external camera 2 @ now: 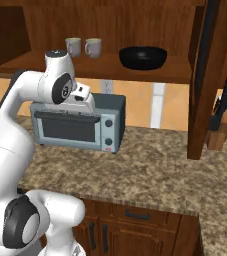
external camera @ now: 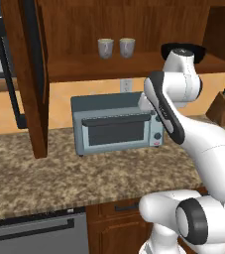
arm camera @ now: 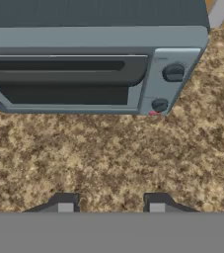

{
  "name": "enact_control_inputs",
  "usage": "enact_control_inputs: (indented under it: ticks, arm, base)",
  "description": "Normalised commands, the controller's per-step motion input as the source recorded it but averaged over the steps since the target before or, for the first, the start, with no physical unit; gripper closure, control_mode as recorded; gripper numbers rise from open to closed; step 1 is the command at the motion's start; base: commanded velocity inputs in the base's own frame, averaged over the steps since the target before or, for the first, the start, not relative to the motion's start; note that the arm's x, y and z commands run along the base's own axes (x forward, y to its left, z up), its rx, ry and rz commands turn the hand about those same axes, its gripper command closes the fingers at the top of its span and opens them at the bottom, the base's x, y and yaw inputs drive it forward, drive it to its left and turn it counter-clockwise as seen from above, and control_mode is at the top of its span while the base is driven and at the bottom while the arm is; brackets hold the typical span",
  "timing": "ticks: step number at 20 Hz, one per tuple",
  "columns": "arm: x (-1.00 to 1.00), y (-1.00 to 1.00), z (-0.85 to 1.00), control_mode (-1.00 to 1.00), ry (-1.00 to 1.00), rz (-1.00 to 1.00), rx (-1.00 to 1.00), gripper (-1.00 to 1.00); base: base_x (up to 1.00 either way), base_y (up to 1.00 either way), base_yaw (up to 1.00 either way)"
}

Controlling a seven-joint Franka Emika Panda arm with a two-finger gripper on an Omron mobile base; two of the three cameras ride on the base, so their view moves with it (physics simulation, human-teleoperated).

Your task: Gather all objects into one cabinet and sort the glasses and bowls to opposite sides.

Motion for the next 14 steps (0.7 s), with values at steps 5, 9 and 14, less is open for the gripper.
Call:
enact_control_inputs:
  ticks: [5,9,14]
  arm:
    - [0.00,0.00,0.00,1.00,0.00,0.00,0.00,-1.00]
    - [0.00,0.00,0.00,1.00,0.00,0.00,0.00,-1.00]
    - [0.00,0.00,0.00,1.00,0.00,0.00,0.00,-1.00]
  base:
    - [-0.67,-0.02,0.00]
    - [-1.00,-0.04,0.00]
    - [-0.97,0.00,0.00]
